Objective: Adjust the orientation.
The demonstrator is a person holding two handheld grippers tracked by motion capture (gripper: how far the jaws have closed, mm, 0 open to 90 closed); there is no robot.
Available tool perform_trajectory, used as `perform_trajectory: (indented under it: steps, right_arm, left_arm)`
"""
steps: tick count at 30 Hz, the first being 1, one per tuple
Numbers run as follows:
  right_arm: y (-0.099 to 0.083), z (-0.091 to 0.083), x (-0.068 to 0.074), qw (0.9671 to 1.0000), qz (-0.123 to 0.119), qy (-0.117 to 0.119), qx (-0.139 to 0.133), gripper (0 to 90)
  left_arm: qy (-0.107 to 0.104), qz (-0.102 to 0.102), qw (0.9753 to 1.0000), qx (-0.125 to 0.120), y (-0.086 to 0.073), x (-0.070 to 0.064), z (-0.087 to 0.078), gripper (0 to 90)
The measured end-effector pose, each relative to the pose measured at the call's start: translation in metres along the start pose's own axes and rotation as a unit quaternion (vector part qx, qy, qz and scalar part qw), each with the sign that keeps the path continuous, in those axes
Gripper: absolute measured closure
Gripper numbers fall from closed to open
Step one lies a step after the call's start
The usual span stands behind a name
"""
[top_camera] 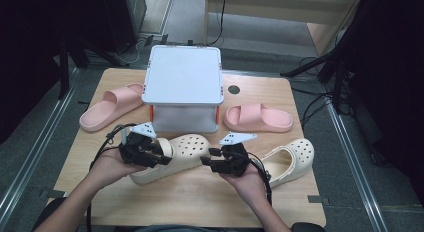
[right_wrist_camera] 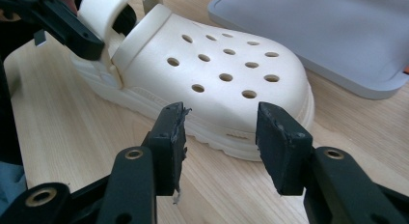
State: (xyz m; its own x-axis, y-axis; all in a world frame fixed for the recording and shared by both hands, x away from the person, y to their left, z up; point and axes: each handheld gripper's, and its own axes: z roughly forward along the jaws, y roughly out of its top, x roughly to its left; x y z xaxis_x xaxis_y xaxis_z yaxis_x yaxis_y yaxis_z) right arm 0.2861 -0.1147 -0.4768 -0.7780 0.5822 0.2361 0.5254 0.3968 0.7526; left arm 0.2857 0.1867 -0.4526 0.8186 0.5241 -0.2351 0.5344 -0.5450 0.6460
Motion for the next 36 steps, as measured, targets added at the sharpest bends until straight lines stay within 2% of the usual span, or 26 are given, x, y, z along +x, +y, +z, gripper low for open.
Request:
perform_trajectory:
  steps: [4, 7, 10, 14, 17, 23, 27, 29, 30, 33, 34, 36]
  right_arm:
    - [0.0, 0.003, 0.001, 1.0, -0.003, -0.001, 0.003, 54.6]
    - [0.0, 0.003, 0.0, 1.0, -0.004, -0.001, 0.002, 54.4]
    - [0.0, 0.001, 0.0, 1.0, -0.003, -0.002, -0.001, 54.4]
    - [0.0, 0.0, -0.002, 1.0, -0.001, -0.001, -0.003, 54.4]
    - [0.0, 0.001, 0.0, 1.0, -0.001, -0.001, 0.001, 54.6]
    - [0.0, 0.001, 0.0, 1.0, 0.003, 0.004, 0.001, 61.1]
    - [-0.001, 0.003, 0.001, 0.9999, 0.002, 0.011, 0.001, 70.6]
    - [-0.001, 0.006, 0.002, 0.9999, 0.0, 0.017, 0.0, 75.5]
    - [-0.002, 0.009, 0.003, 0.9998, 0.001, 0.019, 0.0, 77.5]
    - [-0.002, 0.018, 0.006, 0.9997, -0.002, 0.02, 0.012, 80.5]
    - [-0.002, 0.021, 0.008, 0.9997, -0.002, 0.019, 0.015, 80.5]
    - [-0.003, 0.025, 0.01, 0.9997, -0.005, 0.016, 0.018, 80.5]
  left_arm:
    - [-0.007, -0.009, 0.9999, -0.003, 0.001, 0.002, 0.0, 54.9]
    - [-0.005, -0.001, 1.0, 0.003, 0.003, 0.0, 0.0, 55.7]
    - [-0.006, 0.005, 1.0, -0.002, 0.003, -0.001, -0.009, 57.2]
    - [-0.007, -0.006, 0.9997, -0.024, 0.001, 0.001, -0.024, 59.4]
    - [-0.002, -0.009, 0.9994, -0.033, -0.002, 0.005, -0.031, 72.9]
    - [0.024, -0.024, 0.9993, -0.015, -0.01, 0.028, -0.034, 84.4]
    - [0.037, -0.041, 0.9983, -0.019, -0.014, 0.04, -0.033, 85.8]
    - [0.038, -0.04, 0.9983, -0.02, -0.014, 0.043, -0.031, 85.7]
    - [0.046, -0.039, 0.9981, -0.013, -0.014, 0.048, -0.025, 85.7]
    - [0.043, -0.04, 0.9983, 0.0, -0.014, 0.054, -0.012, 85.6]
    - [0.036, -0.045, 0.9983, -0.001, -0.013, 0.055, -0.01, 85.6]
    - [0.034, -0.04, 0.9986, -0.005, -0.01, 0.053, -0.006, 85.0]
